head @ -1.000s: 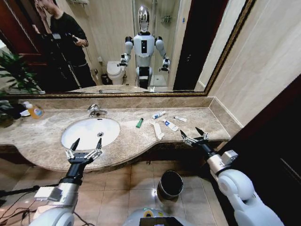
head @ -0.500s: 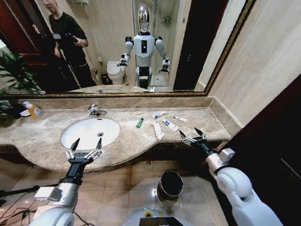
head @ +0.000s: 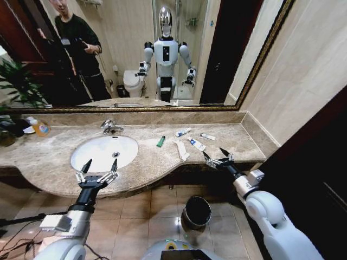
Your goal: Pick up the trash from the sink and place it in the trash bin.
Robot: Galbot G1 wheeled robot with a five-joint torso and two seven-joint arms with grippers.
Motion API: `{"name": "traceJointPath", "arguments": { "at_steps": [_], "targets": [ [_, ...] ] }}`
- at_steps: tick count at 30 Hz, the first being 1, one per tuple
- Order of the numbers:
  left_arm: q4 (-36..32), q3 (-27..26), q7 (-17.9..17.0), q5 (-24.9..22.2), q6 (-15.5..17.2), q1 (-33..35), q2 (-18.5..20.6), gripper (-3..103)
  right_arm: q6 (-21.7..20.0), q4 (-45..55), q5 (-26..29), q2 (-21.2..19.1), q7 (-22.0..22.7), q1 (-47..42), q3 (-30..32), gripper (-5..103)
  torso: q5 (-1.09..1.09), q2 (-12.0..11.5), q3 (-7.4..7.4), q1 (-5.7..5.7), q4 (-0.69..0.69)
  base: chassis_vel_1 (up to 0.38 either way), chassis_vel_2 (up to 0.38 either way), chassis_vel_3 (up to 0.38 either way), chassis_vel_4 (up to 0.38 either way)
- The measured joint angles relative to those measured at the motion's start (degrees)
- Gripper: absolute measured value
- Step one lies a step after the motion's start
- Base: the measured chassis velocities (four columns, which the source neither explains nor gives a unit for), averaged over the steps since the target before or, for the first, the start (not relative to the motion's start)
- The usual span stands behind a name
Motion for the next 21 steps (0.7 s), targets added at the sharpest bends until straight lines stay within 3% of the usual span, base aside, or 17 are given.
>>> {"name": "traceJointPath", "arguments": {
  "at_steps": [3, 7, 10, 16, 21],
  "targets": [
    [0.0, 0.0, 0.0, 0.0, 0.0, 0.0, 0.0, 100, 0.0, -1.2, 0.5, -1.1, -1.7, 1.1, -0.2, 100, 0.00, 0.0, 0.00, 0.00, 0.00, 0.000, 0.000, 0.000, 0.000],
    [0.0, 0.0, 0.0, 0.0, 0.0, 0.0, 0.0, 100, -0.3, -5.9, 3.2, -5.1, -7.5, 4.7, -0.5, 100, 0.00, 0.0, 0.00, 0.00, 0.00, 0.000, 0.000, 0.000, 0.000],
    [0.0, 0.0, 0.0, 0.0, 0.0, 0.0, 0.0, 100, -0.3, -7.8, 3.4, -6.2, -8.7, 5.9, -0.8, 100, 0.01, 0.0, 0.00, 0.00, -0.01, 0.000, 0.000, 0.000, 0.000],
    [0.0, 0.0, 0.0, 0.0, 0.0, 0.0, 0.0, 100, -0.4, -12.3, 3.5, -6.9, -8.2, 11.1, -4.1, 100, 0.00, 0.0, 0.00, 0.00, 0.00, 0.000, 0.000, 0.000, 0.000],
    [0.0, 0.0, 0.0, 0.0, 0.0, 0.0, 0.0, 100, -1.1, -15.9, 2.4, -6.1, -5.0, 17.5, -9.7, 100, 0.00, 0.0, 0.01, 0.01, 0.00, 0.000, 0.000, 0.000, 0.000]
  ]
}}
